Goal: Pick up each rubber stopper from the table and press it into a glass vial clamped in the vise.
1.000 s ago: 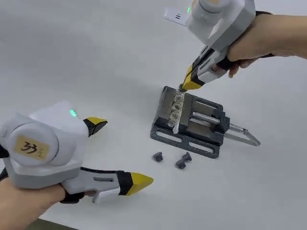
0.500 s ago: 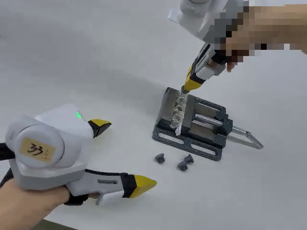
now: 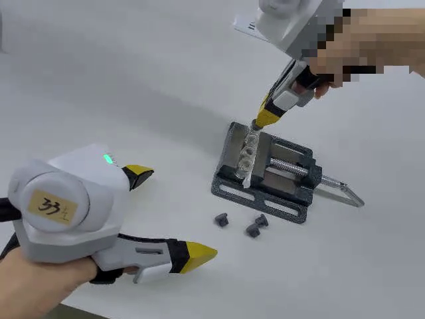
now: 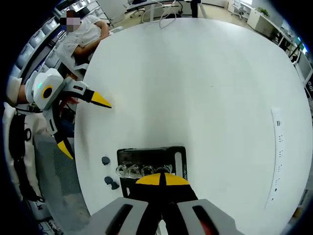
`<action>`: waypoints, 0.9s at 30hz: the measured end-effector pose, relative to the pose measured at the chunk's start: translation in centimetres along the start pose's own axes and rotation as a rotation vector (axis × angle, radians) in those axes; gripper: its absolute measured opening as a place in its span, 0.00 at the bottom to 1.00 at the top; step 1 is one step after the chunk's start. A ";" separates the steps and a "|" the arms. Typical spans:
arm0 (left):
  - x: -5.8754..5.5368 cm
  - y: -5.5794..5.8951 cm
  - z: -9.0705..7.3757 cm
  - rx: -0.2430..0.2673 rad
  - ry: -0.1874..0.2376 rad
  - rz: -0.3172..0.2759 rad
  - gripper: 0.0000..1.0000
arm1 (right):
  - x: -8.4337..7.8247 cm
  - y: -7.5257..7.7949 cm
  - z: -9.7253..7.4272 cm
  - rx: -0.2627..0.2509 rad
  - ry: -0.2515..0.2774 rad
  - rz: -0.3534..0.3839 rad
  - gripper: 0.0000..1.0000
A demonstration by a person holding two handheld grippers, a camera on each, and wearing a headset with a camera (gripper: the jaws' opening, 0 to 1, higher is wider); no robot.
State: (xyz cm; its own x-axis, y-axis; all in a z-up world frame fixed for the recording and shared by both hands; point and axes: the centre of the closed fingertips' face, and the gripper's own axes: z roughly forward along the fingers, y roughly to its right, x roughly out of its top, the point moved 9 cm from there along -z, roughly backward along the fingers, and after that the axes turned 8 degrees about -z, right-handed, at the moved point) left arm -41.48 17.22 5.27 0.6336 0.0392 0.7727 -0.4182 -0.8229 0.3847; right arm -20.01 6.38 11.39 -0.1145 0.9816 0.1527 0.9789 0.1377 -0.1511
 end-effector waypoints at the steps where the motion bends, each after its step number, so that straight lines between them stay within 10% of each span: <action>1: 0.1 0.0 0.0 -0.001 0.000 0.001 0.88 | 0.1 -0.1 0.0 -0.003 -0.011 -0.013 0.00; 8: 0.9 0.6 -0.5 -0.006 0.008 0.031 0.88 | 0.8 -0.3 0.0 -0.015 -0.102 -0.106 0.00; 27: 2.8 0.5 -2.7 0.025 0.044 0.095 0.88 | 0.2 -0.5 -0.2 -0.045 -0.046 -0.109 0.00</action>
State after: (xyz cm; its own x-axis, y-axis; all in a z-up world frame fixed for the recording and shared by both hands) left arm -41.67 18.40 8.97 0.5628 -0.0151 0.8264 -0.4580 -0.8380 0.2966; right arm -20.46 6.51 11.73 -0.2276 0.9662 0.1212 0.9666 0.2392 -0.0923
